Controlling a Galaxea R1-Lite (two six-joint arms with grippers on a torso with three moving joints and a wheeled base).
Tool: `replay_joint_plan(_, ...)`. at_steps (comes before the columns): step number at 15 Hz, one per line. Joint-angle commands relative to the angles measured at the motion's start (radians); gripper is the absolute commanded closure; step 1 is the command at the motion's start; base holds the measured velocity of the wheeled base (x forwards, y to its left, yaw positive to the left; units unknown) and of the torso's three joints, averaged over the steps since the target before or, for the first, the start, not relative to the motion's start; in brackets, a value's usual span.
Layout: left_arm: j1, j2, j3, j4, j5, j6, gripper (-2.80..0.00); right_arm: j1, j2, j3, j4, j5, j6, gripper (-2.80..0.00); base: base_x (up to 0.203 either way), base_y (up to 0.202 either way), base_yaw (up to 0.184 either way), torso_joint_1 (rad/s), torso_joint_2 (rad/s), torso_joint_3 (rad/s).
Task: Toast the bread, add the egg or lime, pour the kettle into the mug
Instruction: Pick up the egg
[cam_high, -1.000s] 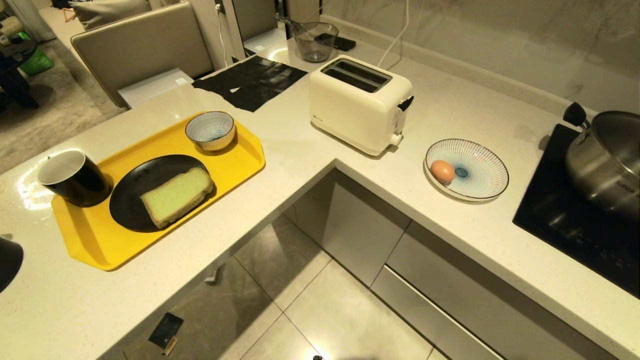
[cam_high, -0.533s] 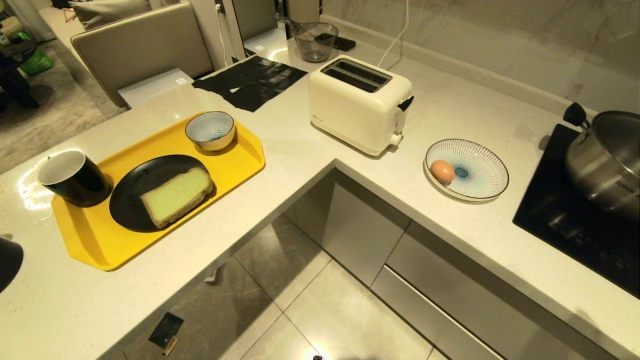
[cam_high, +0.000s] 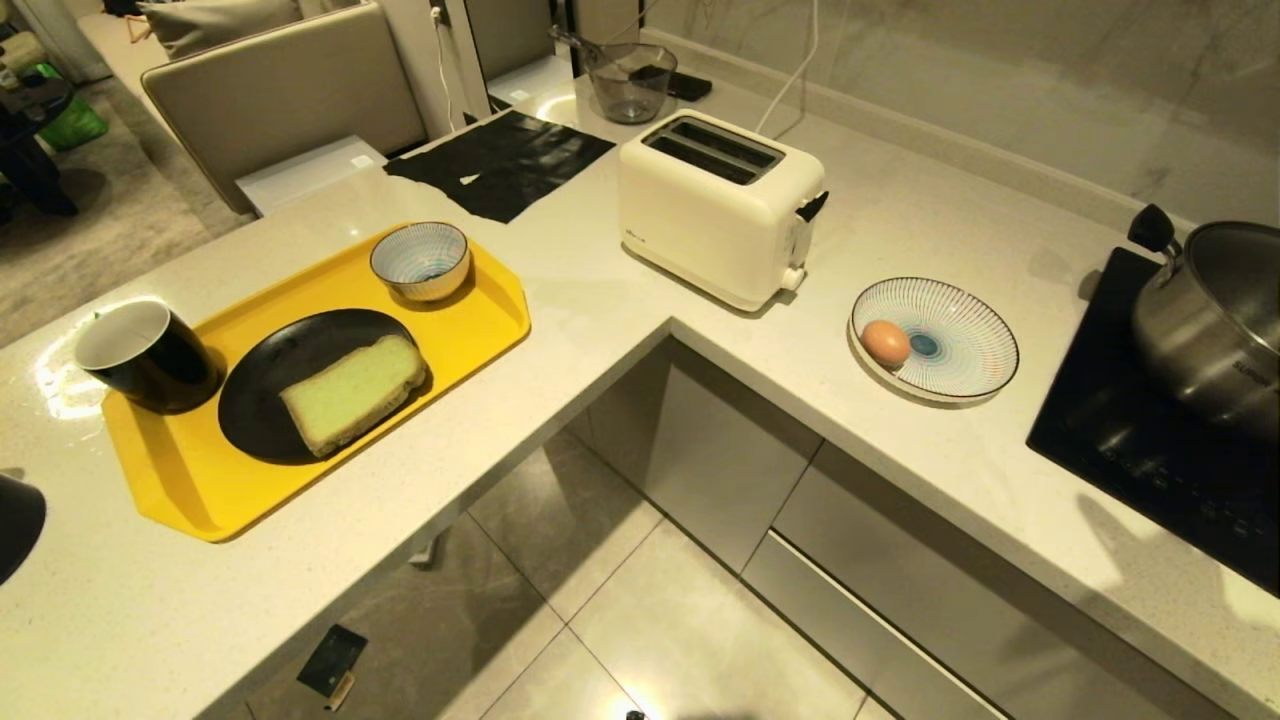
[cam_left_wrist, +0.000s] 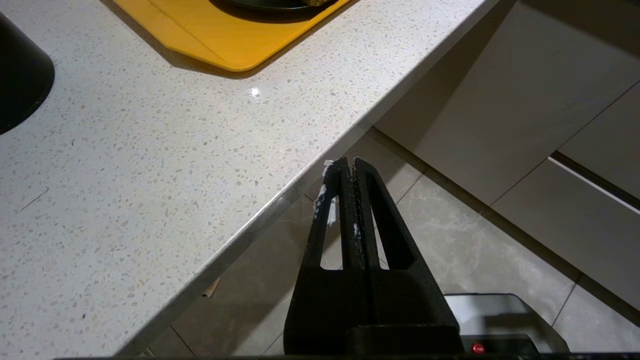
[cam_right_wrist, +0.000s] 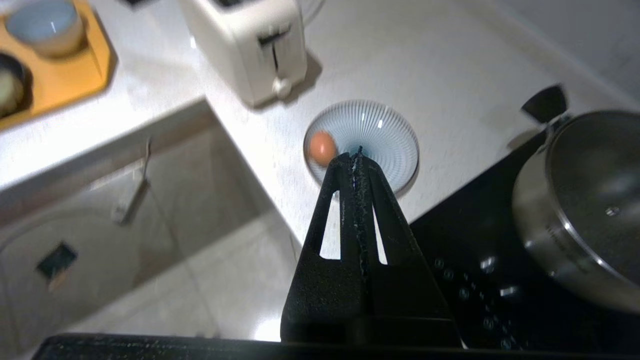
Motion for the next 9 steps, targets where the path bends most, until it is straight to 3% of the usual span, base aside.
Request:
replay_joint_plan(1, 0.001, 0.001, 0.000, -0.001, 0.001, 0.000, 0.00, 0.007, 0.162, -0.143, 0.241, 0.010, -0.082, 0.00, 0.000, 0.000, 0.000, 0.000, 0.00, 0.000)
replay_joint_plan(5, 0.000, 0.001, 0.000, -0.001, 0.001, 0.000, 0.00, 0.004, 0.315, -0.294, 0.414, 0.012, -0.147, 0.00, 0.000, 0.000, 0.000, 0.000, 0.00, 0.000)
replay_joint_plan(9, 0.001, 0.001, 0.000, -0.001, 0.001, 0.000, 0.00, -0.007, 0.445, -0.353, 0.425, 0.011, -0.084, 0.00, 0.000, 0.000, 0.000, 0.000, 0.00, 0.000)
